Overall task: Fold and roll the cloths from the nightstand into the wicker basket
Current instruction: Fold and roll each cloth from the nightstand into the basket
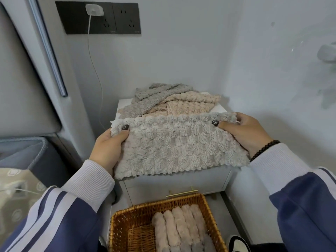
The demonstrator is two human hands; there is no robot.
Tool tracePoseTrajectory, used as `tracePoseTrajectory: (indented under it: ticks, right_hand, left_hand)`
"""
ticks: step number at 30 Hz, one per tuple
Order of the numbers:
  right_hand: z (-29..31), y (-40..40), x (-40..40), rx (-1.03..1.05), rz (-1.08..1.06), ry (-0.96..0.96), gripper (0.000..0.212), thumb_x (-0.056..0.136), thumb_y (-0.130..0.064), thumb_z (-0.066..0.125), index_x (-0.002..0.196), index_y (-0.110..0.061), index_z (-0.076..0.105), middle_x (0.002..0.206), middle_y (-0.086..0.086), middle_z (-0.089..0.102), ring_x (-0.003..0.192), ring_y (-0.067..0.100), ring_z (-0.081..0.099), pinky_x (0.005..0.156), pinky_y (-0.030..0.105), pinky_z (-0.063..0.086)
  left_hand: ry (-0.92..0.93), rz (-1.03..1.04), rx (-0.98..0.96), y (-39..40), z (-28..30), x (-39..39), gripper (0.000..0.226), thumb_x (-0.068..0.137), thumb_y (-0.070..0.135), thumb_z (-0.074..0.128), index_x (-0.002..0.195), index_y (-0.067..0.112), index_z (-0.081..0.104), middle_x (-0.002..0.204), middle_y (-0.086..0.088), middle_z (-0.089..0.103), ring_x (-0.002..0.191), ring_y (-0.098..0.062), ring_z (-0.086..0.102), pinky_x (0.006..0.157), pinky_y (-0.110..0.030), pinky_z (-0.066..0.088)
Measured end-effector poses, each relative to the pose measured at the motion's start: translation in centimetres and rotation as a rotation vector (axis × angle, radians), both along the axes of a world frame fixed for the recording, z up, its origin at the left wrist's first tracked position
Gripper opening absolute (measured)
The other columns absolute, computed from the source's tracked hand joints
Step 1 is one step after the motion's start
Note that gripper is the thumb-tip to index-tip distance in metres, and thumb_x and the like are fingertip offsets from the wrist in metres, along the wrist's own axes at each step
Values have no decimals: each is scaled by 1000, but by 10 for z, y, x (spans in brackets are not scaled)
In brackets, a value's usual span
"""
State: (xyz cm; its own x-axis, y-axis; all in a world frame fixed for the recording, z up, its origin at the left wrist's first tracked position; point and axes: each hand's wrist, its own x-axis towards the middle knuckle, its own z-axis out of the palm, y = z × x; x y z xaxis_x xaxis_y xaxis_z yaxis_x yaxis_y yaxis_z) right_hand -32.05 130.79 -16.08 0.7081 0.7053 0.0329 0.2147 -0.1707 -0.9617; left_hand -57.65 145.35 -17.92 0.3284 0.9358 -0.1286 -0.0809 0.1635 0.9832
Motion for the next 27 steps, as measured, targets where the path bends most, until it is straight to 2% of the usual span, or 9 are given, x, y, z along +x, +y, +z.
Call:
tracePoseTrajectory:
  ticks: [2, 5, 9, 11, 15, 19, 21, 24, 27]
  right_hand:
    - [-6, 5, 4, 70, 19, 117, 108, 28, -46, 94, 123, -9, 61, 107, 6, 71, 99, 21, 67, 95, 40, 51]
    - [-3, 8, 4, 92, 48, 196, 76, 51, -9, 87, 121, -3, 59, 95, 4, 67, 91, 16, 65, 100, 37, 48]
    - [-3, 9, 4, 26, 83, 257, 139, 18, -23, 92, 142, 3, 35, 131, 5, 49, 124, 22, 50, 110, 40, 37]
    - [-6, 9, 3, -11, 89, 287, 143, 9, -28, 95, 137, 8, 41, 131, 12, 55, 120, 26, 55, 107, 42, 41]
    - [-6, 11, -10, -43, 72, 347, 43, 59, 1, 85, 96, 6, 62, 98, 14, 70, 94, 25, 66, 91, 43, 52]
    - [-14, 17, -24, -53, 62, 185, 42, 62, -10, 84, 100, -7, 66, 103, 13, 71, 95, 27, 68, 91, 50, 53]
    - [-16, 18, -35, -48, 52, 49, 19, 73, -6, 76, 89, -11, 67, 92, 9, 71, 83, 20, 67, 80, 38, 58]
    - [-19, 19, -63, -30, 122, -98, 19, 79, -8, 69, 83, -24, 62, 81, -7, 65, 73, 8, 61, 54, 14, 46]
    - [-27, 21, -86, -47, 205, -194, 24, 79, -12, 69, 91, -28, 57, 85, -13, 58, 75, 5, 55, 57, 11, 38]
  left_hand:
    - [-7, -10, -4, 6, -2, -1, 12, 95, 15, 56, 98, 14, 68, 83, -5, 76, 76, -22, 73, 65, -36, 60]
    - [-6, -38, 18, 12, -4, -3, 14, 96, 9, 53, 94, 14, 66, 71, 0, 75, 64, -14, 72, 50, -26, 56]
    - [-24, -42, 17, 12, -3, -7, 15, 96, 5, 52, 91, 9, 65, 68, -1, 74, 61, -13, 71, 49, -24, 56]
    - [-32, -39, 1, 11, -2, -6, 14, 95, 4, 52, 92, 7, 66, 71, -3, 74, 64, -16, 72, 53, -28, 58]
    - [-28, -44, -31, 4, -2, 3, 16, 95, 6, 52, 103, 5, 67, 87, -10, 75, 82, -24, 73, 72, -39, 60]
    - [-44, -84, -57, -10, -5, 14, 27, 97, 8, 51, 122, 6, 61, 106, -13, 72, 97, -28, 70, 90, -45, 53]
    - [-52, -120, -53, -18, -8, 21, 23, 98, 9, 49, 115, 10, 64, 99, -8, 74, 93, -24, 71, 89, -41, 54]
    - [-57, -176, -59, -31, -13, 31, 25, 100, 8, 46, 89, 20, 65, 80, 1, 76, 74, -14, 71, 75, -33, 54]
    - [-39, -232, -44, -39, -20, 38, 27, 101, 9, 42, 94, 17, 67, 84, -1, 76, 76, -16, 72, 75, -33, 56]
